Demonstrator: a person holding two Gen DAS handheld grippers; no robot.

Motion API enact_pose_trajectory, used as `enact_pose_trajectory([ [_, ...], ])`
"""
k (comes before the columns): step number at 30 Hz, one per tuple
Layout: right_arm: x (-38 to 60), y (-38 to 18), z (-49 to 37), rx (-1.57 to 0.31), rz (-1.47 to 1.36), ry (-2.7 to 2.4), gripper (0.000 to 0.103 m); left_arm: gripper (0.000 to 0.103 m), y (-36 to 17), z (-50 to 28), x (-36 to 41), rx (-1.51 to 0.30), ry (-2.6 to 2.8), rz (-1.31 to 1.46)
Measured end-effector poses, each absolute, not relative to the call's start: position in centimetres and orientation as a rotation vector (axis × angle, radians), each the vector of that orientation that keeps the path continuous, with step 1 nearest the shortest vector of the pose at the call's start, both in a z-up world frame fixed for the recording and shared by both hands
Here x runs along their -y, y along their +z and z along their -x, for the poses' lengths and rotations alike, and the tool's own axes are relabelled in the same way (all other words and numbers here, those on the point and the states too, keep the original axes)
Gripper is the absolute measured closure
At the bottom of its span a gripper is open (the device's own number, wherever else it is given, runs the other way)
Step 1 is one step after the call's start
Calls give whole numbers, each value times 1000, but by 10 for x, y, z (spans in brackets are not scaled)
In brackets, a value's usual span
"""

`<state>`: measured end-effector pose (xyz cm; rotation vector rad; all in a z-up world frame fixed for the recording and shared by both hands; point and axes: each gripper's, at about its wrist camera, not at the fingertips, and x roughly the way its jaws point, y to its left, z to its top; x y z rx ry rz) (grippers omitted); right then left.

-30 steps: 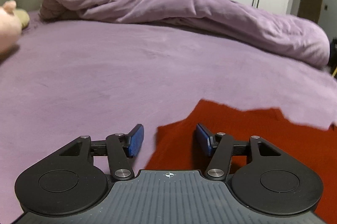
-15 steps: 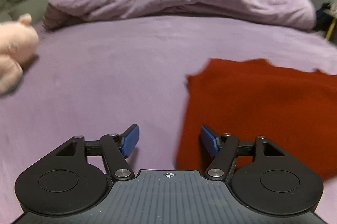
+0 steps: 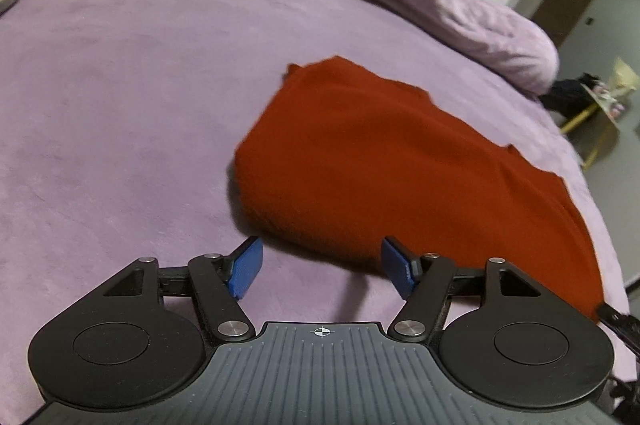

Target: Fold small clothes

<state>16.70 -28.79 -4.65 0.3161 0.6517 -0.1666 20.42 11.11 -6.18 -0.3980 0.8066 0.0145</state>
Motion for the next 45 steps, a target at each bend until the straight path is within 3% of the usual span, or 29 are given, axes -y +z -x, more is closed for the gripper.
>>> enact_pose_trajectory([
  [8, 247, -25, -223, -597, -251, 0, 88, 28, -38, -246, -81, -652, 79, 300],
  [16, 190, -40, -292, -608, -81, 68, 88, 26, -68, -322, -48, -763, 127, 96],
  [20, 218, -64, -307, -621, 44, -34, 92, 13, -82, -328, -53, -732, 160, 71],
  [28, 263, -71, -281, -534, 124, -92, 95, 11, -85, -325, -63, -719, 139, 103],
  [40, 270, -64, -292, -612, 83, -176, 95, 11, -76, -265, -126, -733, 192, 200],
  [42, 259, -59, -288, -628, 89, -243, 88, 15, -74, -243, -147, -746, 203, 240],
  [45, 244, -51, -276, -618, 22, -210, 88, 17, -69, -212, -164, -765, 128, 303],
])
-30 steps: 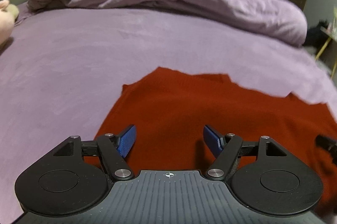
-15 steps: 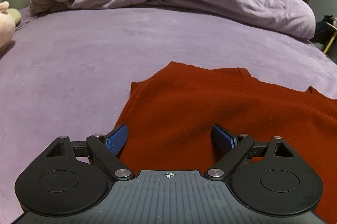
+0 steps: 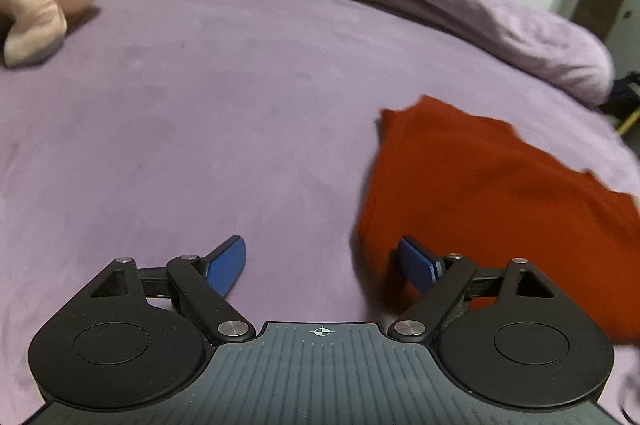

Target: Fold small clothes

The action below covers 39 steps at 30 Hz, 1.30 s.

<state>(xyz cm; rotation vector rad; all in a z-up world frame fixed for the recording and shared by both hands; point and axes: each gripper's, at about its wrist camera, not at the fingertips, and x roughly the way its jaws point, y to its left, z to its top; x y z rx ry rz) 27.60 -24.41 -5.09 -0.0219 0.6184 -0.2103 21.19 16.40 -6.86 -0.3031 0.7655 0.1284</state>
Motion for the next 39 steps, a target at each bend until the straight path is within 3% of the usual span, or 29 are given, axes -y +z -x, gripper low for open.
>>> enact_pose_trajectory([
  [8, 139, -29, -249, -574, -75, 158, 88, 22, -85, -224, -177, -786, -41, 673],
  [13, 78, -32, -247, -616, -91, 293, 91, 46, -105, -259, -189, -809, -81, 949],
  [16, 60, -42, -250, -648, -108, 297, 91, 66, -119, -272, -197, -812, -71, 1079],
  [17, 57, -45, -250, -643, -100, 289, 91, 78, -124, -275, -199, -820, -64, 1113],
  [18, 54, -48, -251, -642, -90, 286, 91, 80, -127, -276, -200, -827, -60, 1133],
  [25, 50, -35, -239, -552, -25, 260, 94, 85, -120, -268, -196, -775, -69, 1094],
  [29, 49, -54, -241, -601, 60, 295, 93, 86, -111, -266, -192, -769, -63, 1039],
  [39, 128, -22, -215, -562, -232, 229, 93, 87, -46, -264, -150, -664, -135, 781],
])
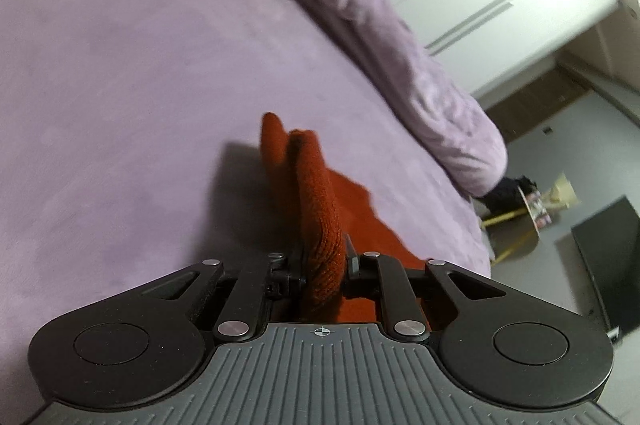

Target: Fold small clothes

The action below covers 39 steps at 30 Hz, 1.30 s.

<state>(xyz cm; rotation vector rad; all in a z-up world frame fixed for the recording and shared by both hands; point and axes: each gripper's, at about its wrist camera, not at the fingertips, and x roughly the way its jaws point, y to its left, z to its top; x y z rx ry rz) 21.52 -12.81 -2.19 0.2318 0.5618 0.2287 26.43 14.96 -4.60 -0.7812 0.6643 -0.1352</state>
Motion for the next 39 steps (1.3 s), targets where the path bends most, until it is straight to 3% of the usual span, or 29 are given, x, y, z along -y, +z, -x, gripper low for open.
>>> enact_pose_trajectory([
  [8, 206, -14, -190, -503, -379, 78, 93, 88, -2, -259, -41, -624, -331, 466],
  [11, 230, -15, -182, -488, -411, 31, 93, 93, -16, -259, 9, -660, -391, 350],
  [16, 258, -20, -178, -524, -419, -11, 93, 93, -62, -262, 58, -790, -377, 204],
  [19, 267, -23, -172, -542, -425, 1, 92, 89, -68, -251, 51, -786, -391, 221],
  [22, 266, -20, -177, -556, -415, 45, 91, 75, -55, -229, 33, -783, -452, 277],
  [24, 257, -15, -183, -564, -415, 87, 90, 61, -46, -208, 15, -750, -482, 334],
  [29, 216, -5, -210, -589, -424, 254, 83, 50, -34, -183, -31, -694, -329, 391],
  [33, 188, -19, -226, -667, -410, 335, 83, 49, -40, -192, -54, -703, -150, 340],
  [36, 176, -53, -239, -828, -288, 281, 87, 47, -49, -201, -61, -720, -128, 355],
  [39, 192, -52, -236, -808, -367, 296, 91, 46, -63, -212, -54, -766, -168, 355],
])
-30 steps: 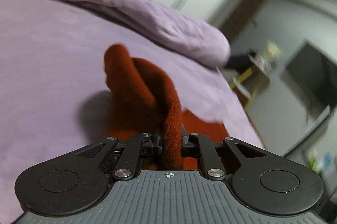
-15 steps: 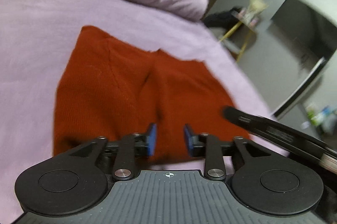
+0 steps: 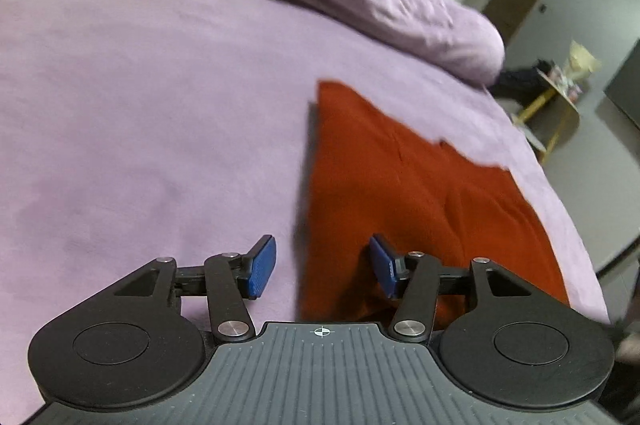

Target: Fold small clothes

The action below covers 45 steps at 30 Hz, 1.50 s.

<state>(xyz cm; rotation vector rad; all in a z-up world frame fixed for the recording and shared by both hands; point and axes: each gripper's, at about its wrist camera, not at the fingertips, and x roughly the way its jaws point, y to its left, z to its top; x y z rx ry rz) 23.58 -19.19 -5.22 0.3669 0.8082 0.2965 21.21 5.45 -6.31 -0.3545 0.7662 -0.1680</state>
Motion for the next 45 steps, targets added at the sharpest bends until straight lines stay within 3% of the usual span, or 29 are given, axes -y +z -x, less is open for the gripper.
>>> enact_pose_trajectory([
  [2, 207, -45, -237, -770, -459, 287, 85, 47, -72, -216, -51, -793, -190, 387],
  [4, 223, -43, -242, -750, -533, 238, 56, 46, -77, -221, -43, -790, -193, 399],
  [6, 237, -50, -252, -768, -627, 233, 42, 46, -77, -219, -42, -780, -191, 389],
  [7, 241, -55, -260, -788, -681, 248, 39, 46, -76, -216, -41, -780, -189, 386],
  [11, 237, -73, -299, -846, -873, 343, 38, 46, -73, -210, -34, -782, -194, 360],
  [15, 211, -76, -331, -888, -866, 351, 38, 43, -70, -204, -21, -780, -188, 288],
  [17, 197, -70, -340, -886, -790, 329, 51, 42, -72, -199, -15, -798, -204, 240],
  [19, 187, -61, -343, -882, -701, 298, 82, 42, -75, -198, -9, -809, -203, 199],
  [29, 173, 19, -312, -623, -126, 259, 93, 44, -64, -215, 17, -783, -159, 149],
  [35, 226, -15, -307, -726, -44, 145, 93, 50, -75, -225, 32, -844, -183, 209],
  [39, 265, -44, -306, -762, -272, 152, 90, 51, -79, -226, 31, -854, -195, 254],
  [41, 290, -49, -305, -786, -487, 174, 80, 51, -80, -226, 29, -851, -202, 246],
  [43, 305, -61, -309, -815, -700, 213, 54, 51, -80, -225, 29, -850, -202, 233],
  [45, 314, -70, -313, -801, -875, 230, 47, 51, -79, -222, 34, -847, -196, 224],
])
